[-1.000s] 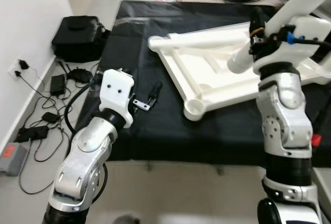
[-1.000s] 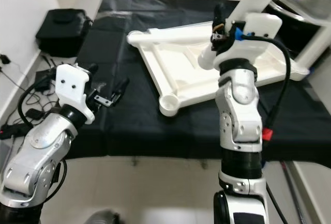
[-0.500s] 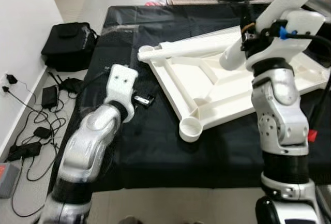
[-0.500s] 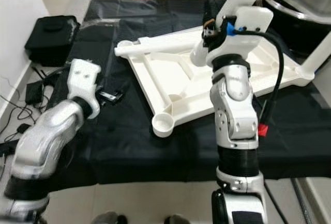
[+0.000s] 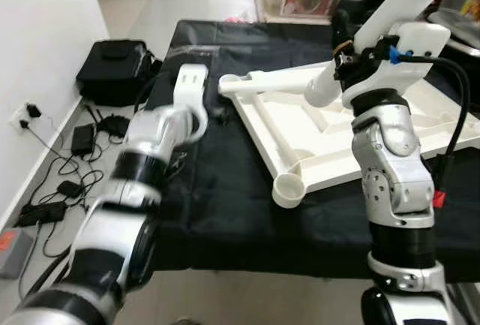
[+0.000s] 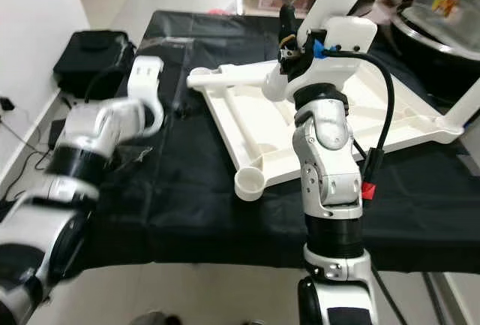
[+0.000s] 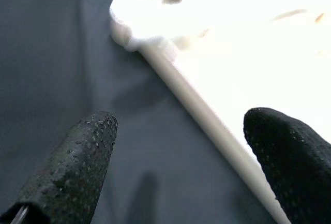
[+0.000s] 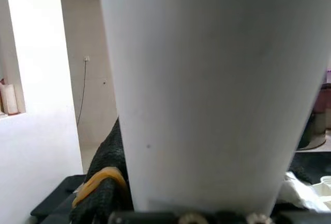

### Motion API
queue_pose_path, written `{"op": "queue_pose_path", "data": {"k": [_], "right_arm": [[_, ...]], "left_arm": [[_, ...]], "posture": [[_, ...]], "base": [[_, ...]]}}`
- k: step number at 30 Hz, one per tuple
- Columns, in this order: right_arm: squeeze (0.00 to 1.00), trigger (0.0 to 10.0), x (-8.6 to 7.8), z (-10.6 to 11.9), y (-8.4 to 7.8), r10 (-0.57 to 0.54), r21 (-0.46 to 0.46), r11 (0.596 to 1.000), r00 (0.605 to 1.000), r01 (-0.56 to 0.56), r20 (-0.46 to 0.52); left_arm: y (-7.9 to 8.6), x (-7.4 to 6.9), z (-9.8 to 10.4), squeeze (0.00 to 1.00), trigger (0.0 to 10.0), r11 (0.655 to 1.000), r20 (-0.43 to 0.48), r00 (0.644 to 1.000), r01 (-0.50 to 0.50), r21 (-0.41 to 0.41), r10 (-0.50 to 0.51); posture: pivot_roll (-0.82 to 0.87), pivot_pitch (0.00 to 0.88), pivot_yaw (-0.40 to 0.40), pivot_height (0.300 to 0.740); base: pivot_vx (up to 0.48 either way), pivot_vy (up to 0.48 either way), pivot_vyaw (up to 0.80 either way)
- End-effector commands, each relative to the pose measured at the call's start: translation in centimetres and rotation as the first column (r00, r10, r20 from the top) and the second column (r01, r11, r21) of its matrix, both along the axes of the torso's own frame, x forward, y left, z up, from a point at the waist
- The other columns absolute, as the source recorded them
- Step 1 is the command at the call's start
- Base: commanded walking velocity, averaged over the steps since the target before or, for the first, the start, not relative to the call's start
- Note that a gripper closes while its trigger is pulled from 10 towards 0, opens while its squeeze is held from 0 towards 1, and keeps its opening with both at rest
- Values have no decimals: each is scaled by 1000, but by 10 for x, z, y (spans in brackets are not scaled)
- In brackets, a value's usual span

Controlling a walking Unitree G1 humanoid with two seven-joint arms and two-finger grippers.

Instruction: Building children table

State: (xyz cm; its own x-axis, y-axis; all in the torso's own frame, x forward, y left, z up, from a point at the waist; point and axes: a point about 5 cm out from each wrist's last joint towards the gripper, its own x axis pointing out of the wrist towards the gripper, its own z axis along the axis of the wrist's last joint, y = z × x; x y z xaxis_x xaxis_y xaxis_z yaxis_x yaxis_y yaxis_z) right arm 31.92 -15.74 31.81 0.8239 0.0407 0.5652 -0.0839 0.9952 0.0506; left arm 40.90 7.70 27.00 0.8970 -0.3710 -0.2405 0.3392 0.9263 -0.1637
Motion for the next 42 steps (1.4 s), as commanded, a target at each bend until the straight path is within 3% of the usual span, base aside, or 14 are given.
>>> {"op": "queue_pose_path", "data": {"k": [1,5,10,13,15,17,19,26,27,30,35,38,42], "right_arm": [[0,10000,-3,3,1,-4,-6,1000,1000,4,11],[0,10000,-5,3,1,-8,-3,1000,1000,8,11],[0,10000,-7,4,0,-19,11,1000,1000,19,4],[0,10000,-7,4,0,-22,15,1000,1000,22,4],[0,10000,-10,4,1,-33,19,999,999,33,5],[0,10000,-12,5,2,-37,18,999,999,37,7],[0,10000,-15,9,-1,-56,22,998,998,55,18],[0,10000,-18,15,-7,-80,29,996,996,80,28],[0,10000,-19,24,-9,-98,34,995,994,97,55],[0,10000,-24,37,-11,-120,25,993,988,118,98],[0,10000,-36,70,-20,-175,13,984,962,176,210],[0,10000,-54,117,-29,-218,-12,971,907,238,360],[0,10000,-57,127,-31,-224,-9,969,896,246,384]], "left_arm": [[-1,0,-14,0,10000,1000,-50,999,-5,2,6],[-13,2,-12,0,10000,1000,-84,996,4,12,-3],[-35,-2,-23,0,10000,999,-190,981,47,23,-41],[-39,-2,-25,0,10000,998,-196,980,50,33,-43],[-56,-3,-13,0,10000,992,-109,987,119,40,-115],[-61,-3,-9,0,10000,989,-80,987,143,46,-139],[-74,-5,5,0,10000,980,-25,979,200,-20,-201],[-81,-7,16,0,10000,968,-1,975,221,-121,-223],[-80,-7,10,0,10000,956,-33,977,197,-220,-209],[-76,-6,-2,0,10000,950,-85,978,161,-269,-190],[-72,-6,-19,0,10000,947,-141,976,119,-299,-167],[-68,-6,-27,0,10000,948,-163,976,91,-306,-147],[-66,-6,-32,0,10000,958,-210,971,47,-283,-109]], "posture": [[154,159,1,740],[150,172,9,740],[152,199,33,740],[153,201,35,740],[140,222,68,740],[140,222,68,740],[127,243,85,740],[122,251,94,740],[115,262,105,740],[95,282,124,740],[81,302,137,740],[65,326,153,740],[73,333,158,740]], "base": [[0,0,0],[0,0,0],[0,0,0],[0,0,0],[0,0,0],[0,0,0],[0,0,0],[0,0,0],[0,0,0],[0,0,0],[0,0,0],[0,0,0],[0,0,0]]}}
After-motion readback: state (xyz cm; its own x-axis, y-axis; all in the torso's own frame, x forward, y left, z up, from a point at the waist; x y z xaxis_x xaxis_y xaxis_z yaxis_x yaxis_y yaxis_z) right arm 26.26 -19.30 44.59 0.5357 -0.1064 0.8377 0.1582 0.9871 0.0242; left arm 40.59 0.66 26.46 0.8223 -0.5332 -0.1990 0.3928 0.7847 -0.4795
